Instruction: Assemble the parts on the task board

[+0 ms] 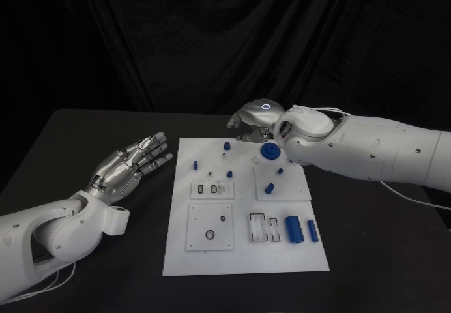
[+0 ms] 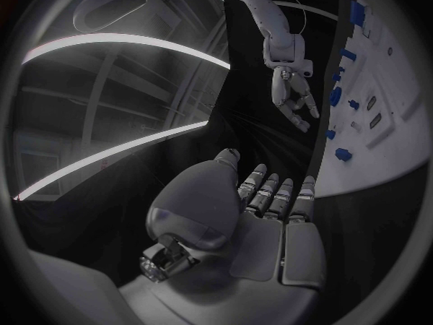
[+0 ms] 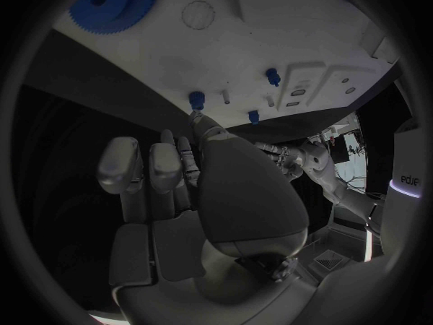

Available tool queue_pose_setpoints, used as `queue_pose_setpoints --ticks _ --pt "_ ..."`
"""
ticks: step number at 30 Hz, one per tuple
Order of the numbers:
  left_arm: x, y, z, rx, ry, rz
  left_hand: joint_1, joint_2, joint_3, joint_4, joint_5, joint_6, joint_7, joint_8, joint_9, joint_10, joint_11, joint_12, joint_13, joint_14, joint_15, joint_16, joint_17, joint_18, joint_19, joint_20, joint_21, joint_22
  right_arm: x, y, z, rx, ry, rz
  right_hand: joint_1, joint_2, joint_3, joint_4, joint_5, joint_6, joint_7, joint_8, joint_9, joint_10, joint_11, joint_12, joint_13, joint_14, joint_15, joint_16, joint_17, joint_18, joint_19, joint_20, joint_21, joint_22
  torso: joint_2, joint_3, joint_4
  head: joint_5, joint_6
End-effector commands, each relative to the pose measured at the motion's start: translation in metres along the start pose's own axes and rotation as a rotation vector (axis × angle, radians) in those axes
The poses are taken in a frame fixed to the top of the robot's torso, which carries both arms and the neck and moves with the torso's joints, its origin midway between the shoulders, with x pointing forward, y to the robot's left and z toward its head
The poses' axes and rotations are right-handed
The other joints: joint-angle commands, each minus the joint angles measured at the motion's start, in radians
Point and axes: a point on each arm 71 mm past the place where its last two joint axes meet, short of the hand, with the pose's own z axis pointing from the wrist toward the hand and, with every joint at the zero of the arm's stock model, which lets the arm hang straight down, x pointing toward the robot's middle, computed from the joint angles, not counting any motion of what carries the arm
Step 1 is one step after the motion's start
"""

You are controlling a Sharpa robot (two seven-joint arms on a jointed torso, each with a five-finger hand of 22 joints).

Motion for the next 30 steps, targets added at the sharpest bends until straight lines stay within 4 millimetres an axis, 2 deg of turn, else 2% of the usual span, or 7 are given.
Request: queue_pose_setpoints --ticks 1,9,15,18,21,22,30 --pt "0.003 -0.015 -0.002 0.199 0.016 -0.015 0.011 0.001 0.005 0.0 0.005 0.006 0.022 0.007 0.002 0.0 -0.009 0.0 0.001 0.0 0.003 0.006 0.001 -0.012 0.003 0.001 0.004 0.0 -0.014 -0.007 -0.017 0.013 -0.065 0.052 -0.002 0.01 0.016 0.009 0.006 0.024 0.007 0.007 -0.003 0.044 -0.006 0.023 0.002 0.011 0.0 0.007 0.008 -0.002 0.012 0.0 0.012 0.014 0.0 0.0003 0.0 -0.001 0.005" --pt "0.003 -0.015 -0.003 0.199 0.015 -0.016 0.011 0.001 0.006 0.0 0.006 0.008 0.023 0.007 0.002 0.0 -0.009 0.0 0.001 0.0 0.004 0.006 0.001 -0.012 0.003 0.001 0.004 0.0 -0.019 -0.029 -0.06 0.056 -0.039 0.122 0.003 0.004 0.049 0.028 0.008 0.07 0.019 0.016 -0.007 0.144 -0.024 0.075 0.009 0.002 0.008 -0.012 -0.022 0.001 0.005 0.008 0.002 0.008 -0.004 0.0023 -0.0085 0.002 0.005" --pt "0.003 -0.015 -0.002 0.198 0.017 -0.018 0.012 0.002 0.008 -0.001 0.007 0.009 0.024 0.007 0.002 0.001 -0.008 0.0 0.001 0.002 0.005 0.008 0.001 -0.012 0.003 0.002 0.005 0.001 -0.013 -0.045 -0.078 0.105 0.013 0.171 0.013 -0.021 0.049 0.021 0.01 0.117 0.011 0.015 -0.016 0.257 -0.083 0.283 0.137 -0.081 -0.04 -0.172 -0.236 0.029 -0.088 -0.034 -0.117 -0.126 -0.007 0.003 -0.0113 0.0 0.001" --pt "0.003 -0.015 -0.002 0.198 0.017 -0.017 0.012 0.002 0.01 -0.001 0.007 0.009 0.024 0.007 0.002 0.001 -0.008 0.0 0.001 0.003 0.006 0.009 0.002 -0.013 0.003 0.002 0.005 0.001 -0.008 -0.05 -0.082 0.134 0.052 0.178 0.008 -0.016 0.053 0.036 -0.001 0.116 0.004 -0.018 -0.041 0.04 -0.092 0.696 0.487 -0.073 -0.042 -0.252 -0.293 0.035 -0.095 -0.042 -0.193 -0.178 -0.006 0.004 -0.0154 0.004 0.002" --pt "0.003 -0.014 -0.002 0.198 0.017 -0.017 0.012 0.002 0.01 -0.001 0.007 0.01 0.024 0.007 0.002 0.002 -0.007 0.0 0.002 0.004 0.007 0.01 0.002 -0.013 0.003 0.002 0.005 0.001 0.001 -0.054 -0.085 0.168 0.103 0.185 -0.01 -0.021 0.046 0.053 -0.018 0.103 0.005 -0.026 -0.049 0.148 -0.092 1.029 0.872 -0.047 -0.035 -0.148 -0.126 0.026 -0.069 -0.036 -0.168 -0.127 -0.004 0.0053 -0.0152 0.006 0.003" --pt "0.003 -0.014 -0.002 0.197 0.017 -0.017 0.012 0.003 0.011 -0.001 0.008 0.01 0.024 0.007 0.002 0.003 -0.007 0.001 0.002 0.006 0.008 0.011 0.002 -0.013 0.004 0.002 0.005 0.001 0.004 -0.056 -0.086 0.176 0.115 0.187 -0.031 -0.022 0.027 0.061 -0.022 0.102 0.016 -0.022 -0.05 0.256 -0.094 1.199 1.085 0.004 -0.035 -0.004 0.091 0.009 -0.033 -0.029 -0.11 -0.049 -0.004 0.0053 -0.0141 0.006 0.002" --pt "0.002 -0.014 -0.002 0.196 0.017 -0.017 0.012 0.003 0.015 -0.002 0.008 0.01 0.024 0.007 0.002 0.004 -0.006 0.001 0.002 0.01 0.011 0.014 0.003 -0.015 0.005 0.002 0.006 0.001 0.02 -0.059 -0.087 0.211 0.136 0.195 -0.098 -0.021 -0.038 0.081 -0.028 0.122 0.015 -0.014 -0.037 0.545 -0.08 1.405 1.423 0.092 -0.025 0.226 0.474 -0.019 0.033 -0.022 0.027 0.131 -0.005 0.0023 -0.0098 0.008 -0.003"
